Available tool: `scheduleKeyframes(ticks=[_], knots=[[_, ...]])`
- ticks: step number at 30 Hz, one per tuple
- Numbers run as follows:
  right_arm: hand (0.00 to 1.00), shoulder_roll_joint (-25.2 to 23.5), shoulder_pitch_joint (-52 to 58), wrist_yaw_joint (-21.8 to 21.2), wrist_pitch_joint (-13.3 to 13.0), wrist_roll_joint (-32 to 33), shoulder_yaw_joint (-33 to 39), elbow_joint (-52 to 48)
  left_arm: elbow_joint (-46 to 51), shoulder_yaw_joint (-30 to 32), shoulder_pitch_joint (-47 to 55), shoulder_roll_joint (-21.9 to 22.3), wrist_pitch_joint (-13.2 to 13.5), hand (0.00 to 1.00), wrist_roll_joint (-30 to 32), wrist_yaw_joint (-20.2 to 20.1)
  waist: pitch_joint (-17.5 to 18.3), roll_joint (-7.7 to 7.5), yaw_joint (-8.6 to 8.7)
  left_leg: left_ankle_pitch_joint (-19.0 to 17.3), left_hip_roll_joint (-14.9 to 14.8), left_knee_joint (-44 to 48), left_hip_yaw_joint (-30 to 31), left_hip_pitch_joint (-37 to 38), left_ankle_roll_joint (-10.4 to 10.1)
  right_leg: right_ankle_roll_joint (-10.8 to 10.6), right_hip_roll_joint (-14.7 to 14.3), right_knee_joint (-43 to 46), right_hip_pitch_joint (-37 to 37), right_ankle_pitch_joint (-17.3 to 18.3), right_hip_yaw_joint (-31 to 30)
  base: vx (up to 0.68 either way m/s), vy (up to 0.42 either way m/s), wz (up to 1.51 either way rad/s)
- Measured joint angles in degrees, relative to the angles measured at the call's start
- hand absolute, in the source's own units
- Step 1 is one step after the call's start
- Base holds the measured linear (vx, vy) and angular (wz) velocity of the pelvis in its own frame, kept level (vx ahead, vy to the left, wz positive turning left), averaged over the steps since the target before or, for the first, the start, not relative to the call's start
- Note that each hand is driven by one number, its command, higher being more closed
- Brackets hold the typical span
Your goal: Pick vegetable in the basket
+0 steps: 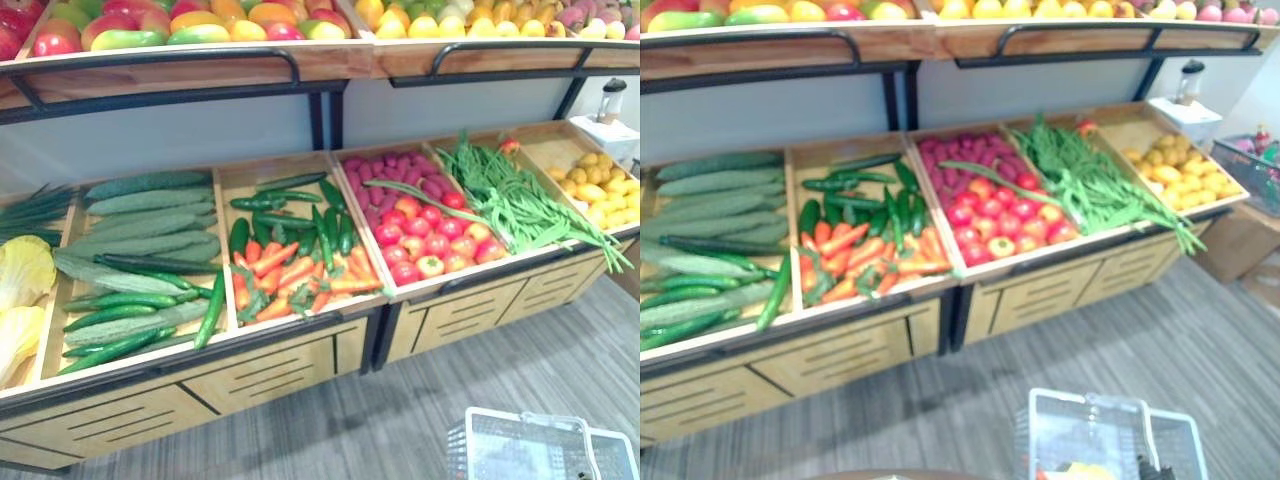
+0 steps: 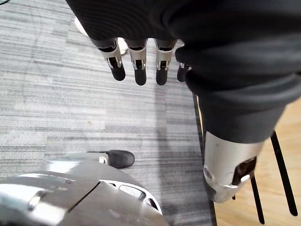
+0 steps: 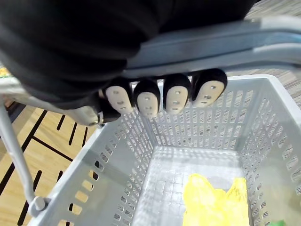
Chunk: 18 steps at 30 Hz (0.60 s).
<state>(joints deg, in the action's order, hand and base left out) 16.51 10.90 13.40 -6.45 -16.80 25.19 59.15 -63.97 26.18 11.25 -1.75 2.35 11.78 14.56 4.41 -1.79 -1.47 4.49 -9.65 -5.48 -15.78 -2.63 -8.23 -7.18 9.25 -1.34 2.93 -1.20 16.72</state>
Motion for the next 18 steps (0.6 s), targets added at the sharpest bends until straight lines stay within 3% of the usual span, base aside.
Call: scheduleKeyframes(ticks=[9,12,14,15,16,18], knots=[[1.0,0.8,-1.3,-0.1,0.1,1.1,-1.4,2.3,-1.3,-6.8,-0.2,-2.1,0.1,0.0,-0.4,-1.0,-0.6,-0.04,0.38,-1.0,0.1,-0.1,0.9,1.2,-0.5,0.3,0.0,0.0,-1.1,0.6,-0.3,0.0,-0.003,0.0],[1.0,0.7,-1.8,-0.2,0.2,1.8,-0.7,2.3,-1.4,-8.2,-0.3,-2.7,0.0,0.0,-0.4,-1.3,-1.6,-0.42,1.52,-2.0,0.4,0.0,0.4,3.3,-0.4,0.3,0.7,4.2,-0.4,3.0,-1.8,0.0,0.012,-0.22],[1.0,0.1,-3.0,-0.9,0.1,2.8,-0.1,2.1,-1.3,-8.4,-0.8,-3.3,0.0,0.0,-0.3,-1.4,-4.0,-1.82,2.23,-4.2,0.5,3.1,-1.9,3.7,-0.4,-0.1,1.5,10.6,3.1,4.8,-6.0,-0.01,0.034,-0.6],[1.0,-0.4,-3.6,-1.8,0.1,3.4,-0.3,2.0,-1.3,-8.4,-1.3,-3.4,0.0,0.0,-0.3,-1.3,-5.1,-1.82,2.23,-5.0,0.3,4.8,-2.9,3.6,-0.6,-0.1,1.5,11.2,3.6,4.8,-7.2,-0.05,0.023,-0.95],[1.0,-2.6,-4.6,-2.7,0.0,3.9,-0.3,1.8,-1.3,-8.4,-2.2,-3.6,0.0,0.0,-0.3,-1.3,-7.2,-2.71,2.29,-6.8,-0.2,7.8,-5.2,3.4,-0.5,-0.4,1.2,11.6,4.4,4.3,-9.9,-0.07,0.012,-0.98],[1.0,-7.4,-4.8,-3.1,0.2,4.5,-0.9,1.3,-1.0,-8.2,-2.9,-3.7,0.0,0.0,0.8,-1.1,-8.6,-2.68,2.55,-9.2,-0.9,11.3,-10.3,2.5,-0.1,-0.5,0.2,10.2,6.4,1.3,-14.1,-0.08,0.032,-1.27]])
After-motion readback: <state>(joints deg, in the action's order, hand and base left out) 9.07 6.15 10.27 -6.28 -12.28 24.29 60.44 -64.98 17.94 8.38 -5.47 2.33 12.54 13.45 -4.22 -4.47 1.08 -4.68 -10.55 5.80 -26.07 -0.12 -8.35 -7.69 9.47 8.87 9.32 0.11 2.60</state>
